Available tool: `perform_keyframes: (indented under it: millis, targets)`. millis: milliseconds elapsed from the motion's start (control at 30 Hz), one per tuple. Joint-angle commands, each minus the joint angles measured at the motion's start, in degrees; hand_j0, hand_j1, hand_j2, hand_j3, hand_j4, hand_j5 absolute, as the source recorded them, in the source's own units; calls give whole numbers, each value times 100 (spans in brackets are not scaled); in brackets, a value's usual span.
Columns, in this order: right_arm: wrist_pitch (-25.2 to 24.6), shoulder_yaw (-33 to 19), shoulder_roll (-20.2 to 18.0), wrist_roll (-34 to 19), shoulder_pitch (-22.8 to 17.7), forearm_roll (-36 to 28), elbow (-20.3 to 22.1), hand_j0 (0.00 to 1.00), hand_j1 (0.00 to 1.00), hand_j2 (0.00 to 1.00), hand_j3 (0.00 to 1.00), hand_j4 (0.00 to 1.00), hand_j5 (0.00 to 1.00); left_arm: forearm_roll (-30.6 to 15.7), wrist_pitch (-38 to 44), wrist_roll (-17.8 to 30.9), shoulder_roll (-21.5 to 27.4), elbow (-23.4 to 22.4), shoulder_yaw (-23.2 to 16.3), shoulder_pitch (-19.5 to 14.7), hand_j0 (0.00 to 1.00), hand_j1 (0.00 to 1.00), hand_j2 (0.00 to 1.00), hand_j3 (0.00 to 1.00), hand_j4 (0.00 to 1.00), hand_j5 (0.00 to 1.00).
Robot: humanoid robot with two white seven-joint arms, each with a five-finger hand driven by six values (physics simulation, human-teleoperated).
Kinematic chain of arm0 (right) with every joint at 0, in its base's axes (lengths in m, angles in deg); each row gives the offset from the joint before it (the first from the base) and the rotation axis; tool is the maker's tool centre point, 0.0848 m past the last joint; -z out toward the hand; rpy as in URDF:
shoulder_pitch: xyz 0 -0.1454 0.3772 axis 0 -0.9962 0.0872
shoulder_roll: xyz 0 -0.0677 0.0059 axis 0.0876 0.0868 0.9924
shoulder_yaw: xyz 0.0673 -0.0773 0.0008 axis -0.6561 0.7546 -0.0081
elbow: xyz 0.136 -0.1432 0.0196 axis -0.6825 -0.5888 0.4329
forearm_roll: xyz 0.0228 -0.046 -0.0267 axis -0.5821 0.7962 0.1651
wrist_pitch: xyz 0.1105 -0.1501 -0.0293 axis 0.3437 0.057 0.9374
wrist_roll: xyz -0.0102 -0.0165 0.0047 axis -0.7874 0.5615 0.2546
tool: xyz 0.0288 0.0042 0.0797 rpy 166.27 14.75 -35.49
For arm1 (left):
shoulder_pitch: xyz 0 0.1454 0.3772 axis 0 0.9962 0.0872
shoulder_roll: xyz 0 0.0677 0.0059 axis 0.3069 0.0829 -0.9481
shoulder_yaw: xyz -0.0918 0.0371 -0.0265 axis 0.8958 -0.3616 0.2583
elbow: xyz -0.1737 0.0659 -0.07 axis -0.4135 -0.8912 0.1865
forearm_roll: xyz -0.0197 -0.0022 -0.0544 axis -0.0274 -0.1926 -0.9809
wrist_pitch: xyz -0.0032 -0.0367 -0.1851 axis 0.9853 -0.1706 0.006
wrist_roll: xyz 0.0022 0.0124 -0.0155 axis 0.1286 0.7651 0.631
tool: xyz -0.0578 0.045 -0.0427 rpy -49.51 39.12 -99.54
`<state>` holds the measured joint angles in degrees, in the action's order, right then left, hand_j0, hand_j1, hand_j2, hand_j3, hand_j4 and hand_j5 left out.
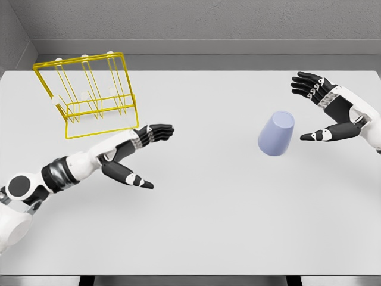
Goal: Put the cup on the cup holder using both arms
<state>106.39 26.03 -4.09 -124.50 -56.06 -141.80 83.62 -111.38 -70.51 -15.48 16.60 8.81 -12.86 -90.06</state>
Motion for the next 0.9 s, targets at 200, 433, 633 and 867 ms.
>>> perform_keyframes:
  millis: [200, 433, 633, 867]
  targets:
    - [-6, -138, 148, 0, 0, 601, -330, 100, 100, 100, 100, 100, 100, 210, 75, -11, -109, -83, 7, 62, 100, 100, 100, 100, 100, 100]
    - [-6, -155, 464, 0, -211, 592, -954, 100, 100, 100, 100, 100, 100, 201, 365, -55, -135, -197, 42, 53, 100, 100, 100, 100, 100, 100]
    - [-6, -164, 561, 0, -360, 539, -1270, 100, 100, 100, 100, 100, 100, 148, 365, -55, -522, -575, 50, 18, 100, 100, 100, 100, 100, 100]
    - [-6, -199, 780, 0, -360, 513, -1683, 100, 100, 100, 100, 100, 100, 201, 356, -55, -803, -1059, 50, -114, 100, 100, 100, 100, 100, 100]
